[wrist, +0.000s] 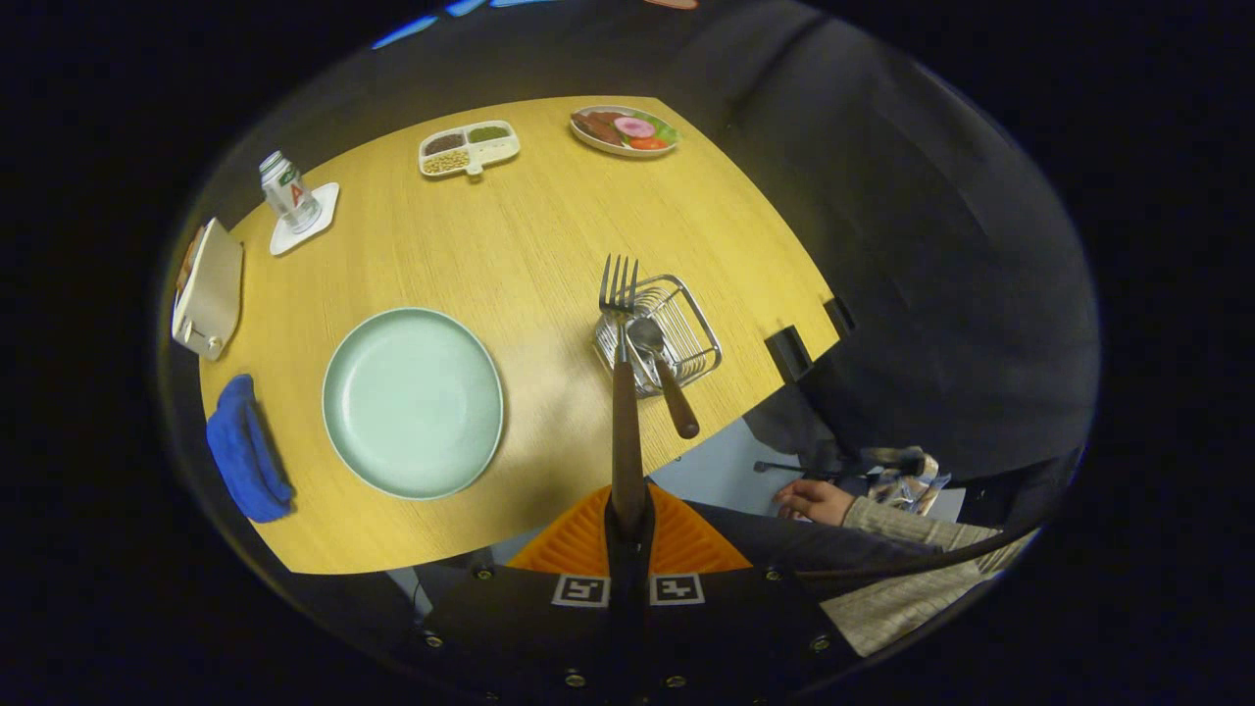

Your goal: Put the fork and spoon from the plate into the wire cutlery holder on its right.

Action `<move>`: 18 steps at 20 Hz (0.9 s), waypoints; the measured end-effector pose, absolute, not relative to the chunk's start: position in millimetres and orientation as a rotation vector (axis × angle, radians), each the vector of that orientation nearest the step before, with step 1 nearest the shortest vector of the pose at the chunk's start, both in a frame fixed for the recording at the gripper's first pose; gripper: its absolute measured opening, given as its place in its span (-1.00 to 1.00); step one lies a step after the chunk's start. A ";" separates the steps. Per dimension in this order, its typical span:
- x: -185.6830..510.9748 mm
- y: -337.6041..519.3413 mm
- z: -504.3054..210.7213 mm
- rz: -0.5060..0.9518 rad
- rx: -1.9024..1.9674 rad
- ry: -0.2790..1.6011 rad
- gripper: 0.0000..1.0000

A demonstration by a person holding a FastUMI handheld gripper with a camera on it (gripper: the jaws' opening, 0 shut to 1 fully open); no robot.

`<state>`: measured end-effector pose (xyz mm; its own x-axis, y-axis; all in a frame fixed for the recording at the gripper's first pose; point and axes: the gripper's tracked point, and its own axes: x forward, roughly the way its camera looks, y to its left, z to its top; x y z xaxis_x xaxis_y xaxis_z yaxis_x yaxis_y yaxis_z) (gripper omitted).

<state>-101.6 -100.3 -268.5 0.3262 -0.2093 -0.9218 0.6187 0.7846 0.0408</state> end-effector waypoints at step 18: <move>-97.4 -124.9 -264.0 -0.545 0.467 1.105 -0.74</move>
